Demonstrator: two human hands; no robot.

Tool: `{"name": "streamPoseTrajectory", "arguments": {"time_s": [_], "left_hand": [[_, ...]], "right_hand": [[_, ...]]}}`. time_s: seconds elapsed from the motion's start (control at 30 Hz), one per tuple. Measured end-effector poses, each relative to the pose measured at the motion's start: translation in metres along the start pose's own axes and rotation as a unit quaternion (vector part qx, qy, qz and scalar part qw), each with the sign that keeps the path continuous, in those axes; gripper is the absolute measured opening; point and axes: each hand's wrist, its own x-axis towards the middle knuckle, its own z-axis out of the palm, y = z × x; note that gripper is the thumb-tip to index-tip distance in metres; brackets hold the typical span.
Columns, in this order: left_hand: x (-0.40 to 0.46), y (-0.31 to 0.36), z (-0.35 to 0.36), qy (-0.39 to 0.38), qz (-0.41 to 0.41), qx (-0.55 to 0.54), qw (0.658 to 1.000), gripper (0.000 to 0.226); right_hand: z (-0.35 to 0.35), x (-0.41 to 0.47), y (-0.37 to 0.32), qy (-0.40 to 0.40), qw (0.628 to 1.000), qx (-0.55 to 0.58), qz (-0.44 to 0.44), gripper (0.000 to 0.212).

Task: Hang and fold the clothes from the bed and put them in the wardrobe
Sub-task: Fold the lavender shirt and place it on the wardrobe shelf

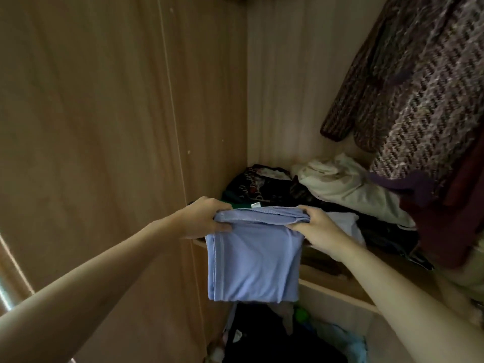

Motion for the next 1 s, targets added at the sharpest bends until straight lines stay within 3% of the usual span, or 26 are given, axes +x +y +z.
{"name": "streamPoseTrajectory", "arguments": {"time_s": [0.23,0.37,0.57,0.63,0.7,0.8,0.93,1.0], "left_hand": [[0.089,-0.056,0.014,0.009,-0.071,-0.033,0.997,0.012],[0.139,-0.081,0.02,-0.006,-0.092,-0.06,0.994,0.022],[0.187,-0.121,0.044,0.005,-0.144,-0.114,0.983,0.028],[0.192,-0.141,0.055,0.02,-0.17,-0.144,0.975,0.028],[0.192,-0.161,0.069,0.038,-0.202,-0.155,0.966,0.023],[0.188,-0.187,0.096,0.082,-0.273,-0.164,0.945,0.018],[0.181,-0.233,0.132,0.089,-0.323,-0.137,0.932,0.014],[0.176,-0.246,0.135,0.074,-0.331,-0.115,0.934,0.006]], "right_hand": [[-0.028,0.135,0.007,0.001,0.999,0.042,-0.026,0.016],[-0.044,0.203,0.007,-0.023,0.999,0.028,-0.012,0.013],[-0.046,0.295,0.013,-0.059,0.998,-0.019,0.023,0.036],[-0.032,0.321,0.017,-0.07,0.996,-0.044,0.035,0.037],[-0.008,0.348,0.019,-0.08,0.994,-0.068,0.035,0.016],[0.049,0.387,0.023,-0.1,0.988,-0.112,0.046,0.036],[0.133,0.423,0.049,-0.101,0.984,-0.14,0.051,0.008],[0.16,0.429,0.061,-0.084,0.989,-0.115,0.04,0.018]]}}
